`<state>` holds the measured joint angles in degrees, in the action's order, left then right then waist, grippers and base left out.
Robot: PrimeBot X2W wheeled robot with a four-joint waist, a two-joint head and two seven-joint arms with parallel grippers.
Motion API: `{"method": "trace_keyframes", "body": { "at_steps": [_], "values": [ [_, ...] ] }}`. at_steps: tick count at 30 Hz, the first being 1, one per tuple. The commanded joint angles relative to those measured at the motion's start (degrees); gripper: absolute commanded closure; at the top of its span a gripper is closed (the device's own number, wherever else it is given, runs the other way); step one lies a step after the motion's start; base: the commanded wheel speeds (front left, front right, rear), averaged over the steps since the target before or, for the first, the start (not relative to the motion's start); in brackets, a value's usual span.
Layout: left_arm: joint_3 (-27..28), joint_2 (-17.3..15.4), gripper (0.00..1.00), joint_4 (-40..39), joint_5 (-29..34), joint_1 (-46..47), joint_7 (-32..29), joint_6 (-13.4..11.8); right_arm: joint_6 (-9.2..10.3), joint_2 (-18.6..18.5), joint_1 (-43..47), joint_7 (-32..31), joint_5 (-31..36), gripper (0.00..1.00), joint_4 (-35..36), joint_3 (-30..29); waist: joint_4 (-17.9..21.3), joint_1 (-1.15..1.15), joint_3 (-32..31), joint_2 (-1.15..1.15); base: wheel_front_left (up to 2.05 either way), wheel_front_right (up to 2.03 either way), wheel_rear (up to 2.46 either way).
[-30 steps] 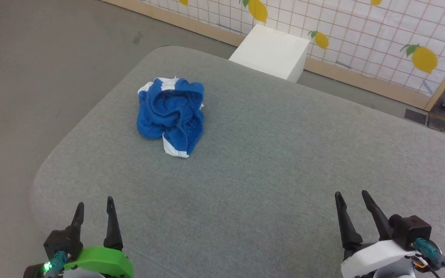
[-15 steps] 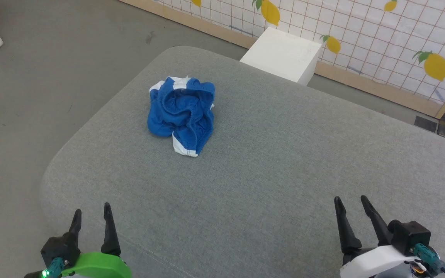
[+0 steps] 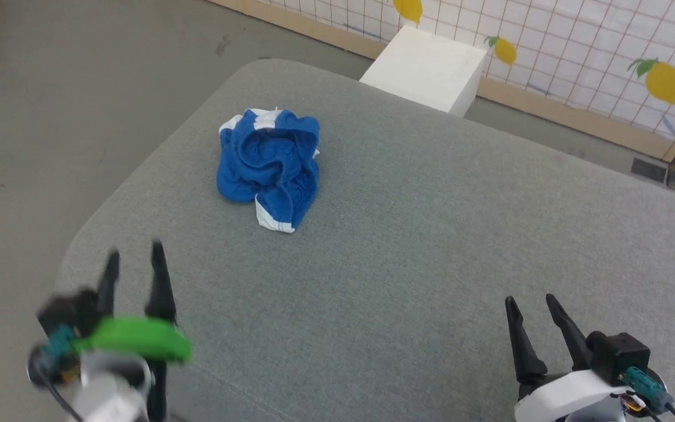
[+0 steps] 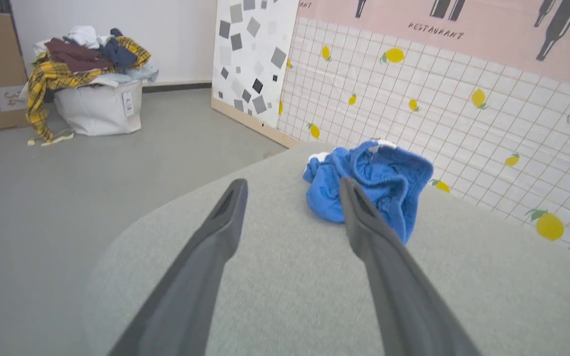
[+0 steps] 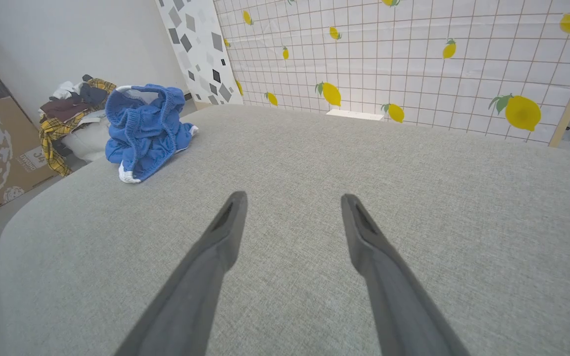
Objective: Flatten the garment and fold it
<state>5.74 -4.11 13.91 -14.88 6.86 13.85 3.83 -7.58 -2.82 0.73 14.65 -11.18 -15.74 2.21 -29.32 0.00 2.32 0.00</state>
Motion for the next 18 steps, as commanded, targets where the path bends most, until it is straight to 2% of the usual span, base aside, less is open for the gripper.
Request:
{"method": "trace_keyframes", "body": {
  "at_steps": [1, 8, 13, 18],
  "values": [
    [0.4, -1.4, 0.0, 0.9, -1.4, 4.2, -0.5, 0.7, 0.09, -0.1, -1.4, 0.3, 0.8, 0.0, 0.2, 0.1, 1.2, 0.0, 1.7, 0.0, 0.0, 0.0, 0.0],
    [-0.1, -7.5, 0.0, 11.1, -6.8, 22.3, -8.1, 3.0, 0.09, -0.1, -4.8, -0.2, 4.5, 0.0, 0.7, -0.5, 6.5, 0.0, 8.3, 0.0, 0.0, 0.0, 0.0],
    [-3.5, -11.5, 0.0, 20.8, -10.0, 32.7, -19.9, 3.5, 0.09, -0.1, -5.8, -1.6, 6.9, 0.0, 2.4, -1.9, 10.6, 0.0, 13.1, 0.0, 0.0, 0.0, 0.0],
    [-7.3, -14.4, 0.0, 28.6, -10.5, 39.3, -28.8, 3.6, 0.09, -0.1, -5.2, -3.1, 8.6, 0.0, 5.3, -3.9, 13.3, 0.0, 16.8, 0.0, 0.0, 0.0, 0.0]
  ]
}}
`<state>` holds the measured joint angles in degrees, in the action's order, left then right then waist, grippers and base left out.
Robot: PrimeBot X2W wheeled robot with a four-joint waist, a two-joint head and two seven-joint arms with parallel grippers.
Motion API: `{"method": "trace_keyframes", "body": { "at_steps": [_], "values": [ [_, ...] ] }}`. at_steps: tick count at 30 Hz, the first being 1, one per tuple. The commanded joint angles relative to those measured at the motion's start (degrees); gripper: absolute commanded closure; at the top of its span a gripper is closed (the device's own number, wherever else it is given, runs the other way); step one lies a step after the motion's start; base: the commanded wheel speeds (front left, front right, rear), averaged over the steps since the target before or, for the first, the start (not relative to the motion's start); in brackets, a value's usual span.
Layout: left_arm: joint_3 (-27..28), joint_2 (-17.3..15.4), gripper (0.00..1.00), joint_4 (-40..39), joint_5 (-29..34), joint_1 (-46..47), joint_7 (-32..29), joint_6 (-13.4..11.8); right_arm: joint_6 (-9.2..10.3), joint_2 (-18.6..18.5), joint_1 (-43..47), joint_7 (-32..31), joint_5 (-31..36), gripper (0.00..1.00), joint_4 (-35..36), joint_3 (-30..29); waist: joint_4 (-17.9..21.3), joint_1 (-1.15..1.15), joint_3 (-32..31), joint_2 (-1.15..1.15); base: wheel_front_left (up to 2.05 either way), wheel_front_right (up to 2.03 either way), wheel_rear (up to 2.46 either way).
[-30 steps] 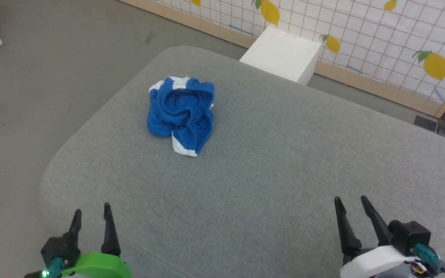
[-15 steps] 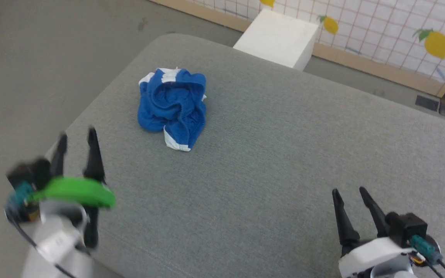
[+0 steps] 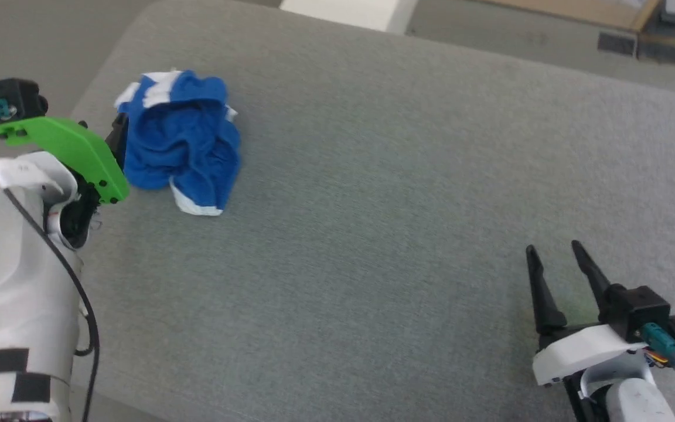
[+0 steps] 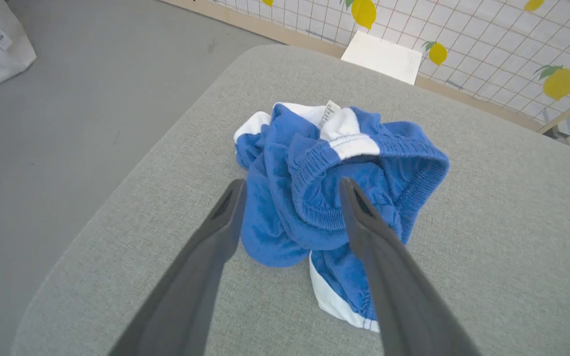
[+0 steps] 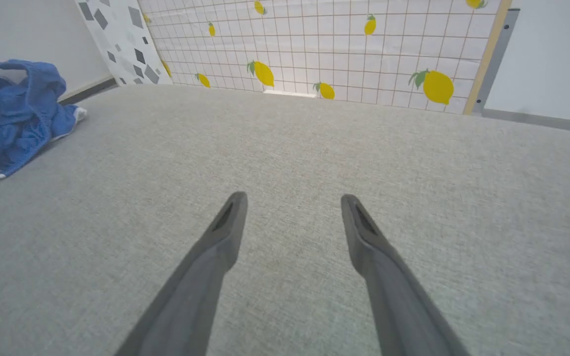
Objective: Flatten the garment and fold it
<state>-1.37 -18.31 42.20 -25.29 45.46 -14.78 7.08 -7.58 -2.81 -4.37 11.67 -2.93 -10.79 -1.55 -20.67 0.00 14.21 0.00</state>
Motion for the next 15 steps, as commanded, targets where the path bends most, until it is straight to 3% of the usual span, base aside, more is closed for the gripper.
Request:
{"method": "trace_keyframes", "body": {
  "at_steps": [1, 7, 15],
  "values": [
    [-1.0, -0.8, 0.0, 2.1, 0.4, 1.7, -1.6, 0.4, 0.09, -0.1, 0.1, -0.5, 0.7, 0.0, 1.1, -0.4, 5.1, 0.0, 5.6, 0.0, 0.0, 0.0, 0.0],
    [-3.2, -2.3, 0.0, 8.9, 2.5, 5.5, -2.6, 0.0, 0.09, -0.1, 0.5, -2.0, 1.5, 0.0, 5.0, -1.1, 7.2, 0.0, 8.2, 0.0, 0.0, 0.0, 0.0],
    [-4.5, -2.8, 0.0, 15.5, 4.2, 8.1, 0.3, -2.6, 0.09, -0.1, 2.0, -3.4, 1.9, 0.0, 8.2, -1.0, 7.8, 0.0, 10.5, 0.0, 0.0, 0.0, 0.0]
  ]
}}
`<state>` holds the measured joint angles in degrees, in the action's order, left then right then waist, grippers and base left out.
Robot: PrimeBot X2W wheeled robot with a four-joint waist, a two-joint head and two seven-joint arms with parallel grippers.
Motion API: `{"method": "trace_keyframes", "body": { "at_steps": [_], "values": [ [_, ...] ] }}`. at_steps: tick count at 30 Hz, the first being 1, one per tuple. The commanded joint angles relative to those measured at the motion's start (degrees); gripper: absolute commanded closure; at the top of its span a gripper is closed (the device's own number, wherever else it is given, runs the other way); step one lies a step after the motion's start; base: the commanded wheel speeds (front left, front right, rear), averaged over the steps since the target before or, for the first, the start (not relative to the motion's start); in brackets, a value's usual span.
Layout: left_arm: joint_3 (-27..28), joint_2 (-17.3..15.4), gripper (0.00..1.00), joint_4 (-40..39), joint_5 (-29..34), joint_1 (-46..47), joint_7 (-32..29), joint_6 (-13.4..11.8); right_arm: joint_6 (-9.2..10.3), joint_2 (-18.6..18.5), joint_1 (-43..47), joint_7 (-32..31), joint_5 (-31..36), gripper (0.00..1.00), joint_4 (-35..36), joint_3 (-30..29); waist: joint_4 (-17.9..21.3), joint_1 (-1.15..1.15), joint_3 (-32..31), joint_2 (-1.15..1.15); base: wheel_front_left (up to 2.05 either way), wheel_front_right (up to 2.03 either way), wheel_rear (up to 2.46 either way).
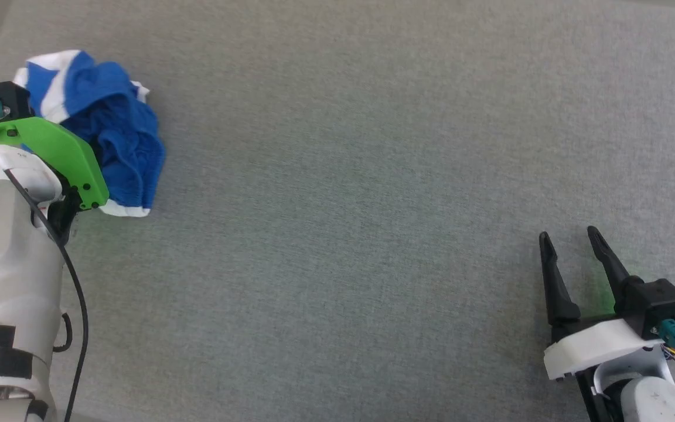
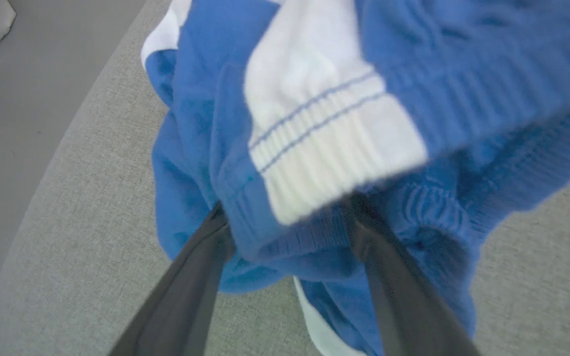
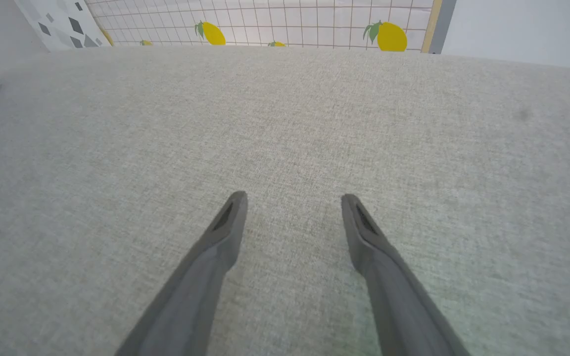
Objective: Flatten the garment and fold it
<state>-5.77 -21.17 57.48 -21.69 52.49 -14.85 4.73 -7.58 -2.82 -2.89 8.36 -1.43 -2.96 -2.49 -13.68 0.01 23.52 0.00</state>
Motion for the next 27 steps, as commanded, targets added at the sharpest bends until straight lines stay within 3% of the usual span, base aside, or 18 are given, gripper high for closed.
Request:
{"method": "trace_keyframes", "body": {
  "at_steps": [1, 2, 3, 4, 13, 16, 22, 27],
  "values": [
    [-0.2, 0.2, 0.0, 0.7, 0.7, 1.2, 0.8, -0.4, 0.09, -0.1, 0.6, -0.2, 0.4, 0.0, 0.5, 0.0, 0.8, -0.01, 1.3, 0.0, 0.0, 0.0, 0.0],
    [-0.1, 0.4, 0.19, 1.4, 0.6, 1.4, 1.4, -0.7, 0.09, -0.1, 0.8, -0.3, 0.4, 0.0, 0.6, 0.0, 0.6, -0.01, 1.4, 0.0, 0.0, 0.0, 0.0],
    [-0.2, 0.6, 0.74, 1.6, 0.6, 1.6, 2.5, -0.7, 0.09, -0.1, 0.9, -0.4, 0.4, 0.0, 0.7, 0.0, 0.5, -0.01, 1.4, 0.0, 0.0, 0.0, 0.0],
    [-0.4, 0.9, 1.0, 1.4, 0.6, 1.7, 4.4, -0.1, 0.09, -0.1, 0.9, -0.5, 0.4, 0.0, 0.8, 0.1, 0.4, -0.01, 1.4, 0.0, 0.0, 0.0, 0.0],
    [-3.2, 1.6, 1.0, -1.0, 2.9, 4.3, 23.5, 1.5, 0.09, -0.1, -0.3, 0.8, -2.0, 0.0, -1.8, 2.5, -1.0, -0.01, -2.7, 0.0, 0.0, 0.0, 0.0],
    [-3.8, 1.5, 1.0, -3.0, 3.1, 7.7, 27.0, 1.9, 0.09, -0.1, -0.6, 1.8, -3.2, 0.0, -3.7, 3.4, -1.2, -0.01, -4.6, 0.0, 0.0, 0.0, 0.0],
    [-8.0, 3.1, 1.0, -10.0, 1.9, 14.2, 27.8, 2.7, 0.09, -0.1, -0.9, 4.5, -6.7, 0.0, -8.7, 4.9, 0.5, -0.01, -9.5, 0.0, 0.0, 0.0, 0.0],
    [-17.7, 6.1, 1.0, -18.1, -4.8, 13.0, 21.8, 2.7, 0.09, -0.1, -1.2, 6.0, -9.2, 0.0, -12.2, 5.2, 3.6, -0.01, -12.7, 0.0, 0.0, 0.0, 0.0]
  ]
}}
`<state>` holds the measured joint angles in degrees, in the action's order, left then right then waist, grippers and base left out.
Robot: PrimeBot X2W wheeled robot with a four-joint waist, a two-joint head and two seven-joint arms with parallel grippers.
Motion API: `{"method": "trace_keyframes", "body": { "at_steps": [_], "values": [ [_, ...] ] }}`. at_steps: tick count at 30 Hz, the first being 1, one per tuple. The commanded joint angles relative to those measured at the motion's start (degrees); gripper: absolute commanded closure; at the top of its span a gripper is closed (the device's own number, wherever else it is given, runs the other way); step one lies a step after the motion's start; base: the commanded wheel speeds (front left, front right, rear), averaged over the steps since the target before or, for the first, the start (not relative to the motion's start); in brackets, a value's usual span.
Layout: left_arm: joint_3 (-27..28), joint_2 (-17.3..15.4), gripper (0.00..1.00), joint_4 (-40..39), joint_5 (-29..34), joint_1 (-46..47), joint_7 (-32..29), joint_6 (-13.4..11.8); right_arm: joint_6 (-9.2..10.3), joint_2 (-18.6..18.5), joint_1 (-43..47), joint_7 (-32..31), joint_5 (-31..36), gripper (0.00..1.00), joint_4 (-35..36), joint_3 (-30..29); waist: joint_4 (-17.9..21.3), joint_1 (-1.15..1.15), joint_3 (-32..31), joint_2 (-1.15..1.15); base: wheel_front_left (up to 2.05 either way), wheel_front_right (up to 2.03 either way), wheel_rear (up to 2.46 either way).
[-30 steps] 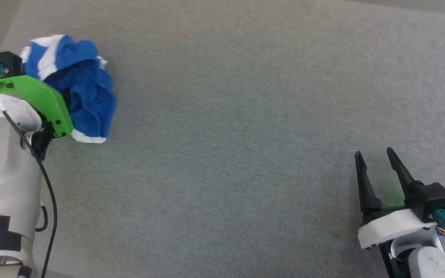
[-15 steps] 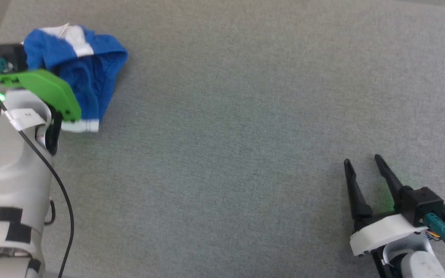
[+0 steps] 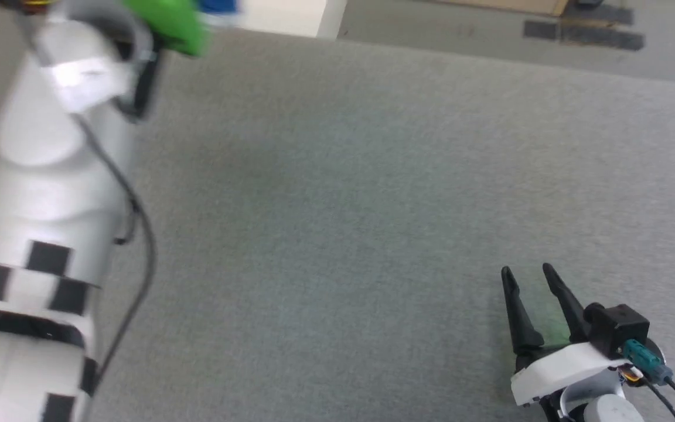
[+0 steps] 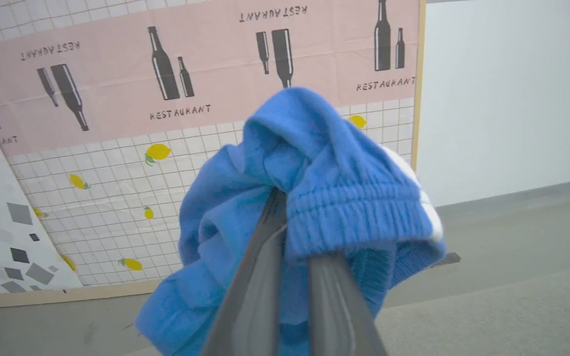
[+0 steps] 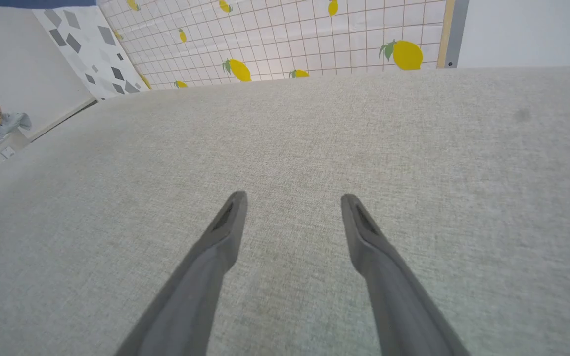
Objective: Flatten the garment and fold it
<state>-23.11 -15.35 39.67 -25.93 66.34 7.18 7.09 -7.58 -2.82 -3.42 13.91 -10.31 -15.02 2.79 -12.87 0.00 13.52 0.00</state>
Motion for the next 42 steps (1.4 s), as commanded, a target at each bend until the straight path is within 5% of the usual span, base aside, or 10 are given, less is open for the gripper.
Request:
{"method": "trace_keyframes", "body": {
  "at_steps": [1, 9, 16, 17, 18, 25, 34, 37, 42],
  "values": [
    [-4.4, 0.8, 1.0, -3.3, -3.0, -3.3, -2.9, 0.4, 0.09, -0.1, -0.8, 0.8, -0.9, 0.0, -0.9, -0.2, 4.2, 0.0, -3.3, 0.0, 0.0, 0.0, 0.0],
    [-19.2, 3.0, 1.0, -8.9, -10.5, -19.1, -11.3, 0.4, 0.09, -0.1, -0.5, 1.1, -1.7, 0.0, -1.5, -1.3, 9.6, 0.0, -3.5, 0.0, 0.0, 0.0, 0.0],
    [-25.2, 4.1, 1.0, -6.7, -15.3, -29.9, -23.0, 0.2, 0.09, -0.1, 0.7, 1.1, -3.0, 0.0, -1.0, -1.9, 11.6, 0.0, -3.7, 0.0, 0.0, 0.0, 0.0],
    [-25.4, 4.1, 0.29, -6.7, -16.2, -30.8, -24.8, -0.1, 0.09, -0.1, 0.8, 1.1, -3.1, 0.0, -0.9, -2.0, 11.6, 0.0, -3.8, 0.0, 0.0, 0.0, 0.0],
    [-25.2, 4.2, 0.0, -7.0, -16.8, -31.3, -25.6, -0.6, 0.09, -0.1, 0.9, 1.1, -3.1, 0.0, -0.9, -2.1, 11.5, 0.0, -4.0, 0.0, 0.0, 0.0, 0.0],
    [-17.7, 3.8, 0.0, -14.2, -25.8, -33.7, -27.8, -4.0, 0.09, -0.1, 1.6, 1.1, -2.7, 0.0, -1.2, -2.6, 9.2, 0.0, -6.7, 0.0, 0.0, 0.0, 0.0],
    [-5.3, -2.5, 0.0, -28.4, -33.6, -37.3, -25.8, -10.2, 0.09, -0.1, 2.4, 1.1, -4.0, 0.0, -1.3, -4.0, 5.1, 0.0, -10.1, 0.0, 0.0, 0.0, 0.0],
    [-1.5, -5.4, 0.0, -31.3, -31.6, -39.0, -20.5, -12.2, 0.09, -0.1, 2.2, 1.1, -4.3, 0.0, -1.4, -4.0, 4.1, 0.0, -10.5, 0.0, 0.0, 0.0, 0.0],
    [4.8, -8.7, 0.0, -33.3, -25.3, -44.8, -3.1, -12.6, 0.09, -0.1, 0.8, -3.0, -4.0, 0.0, -2.8, -1.2, 3.5, 0.0, -10.7, 0.0, 0.0, 0.0, 0.0]
  ]
}}
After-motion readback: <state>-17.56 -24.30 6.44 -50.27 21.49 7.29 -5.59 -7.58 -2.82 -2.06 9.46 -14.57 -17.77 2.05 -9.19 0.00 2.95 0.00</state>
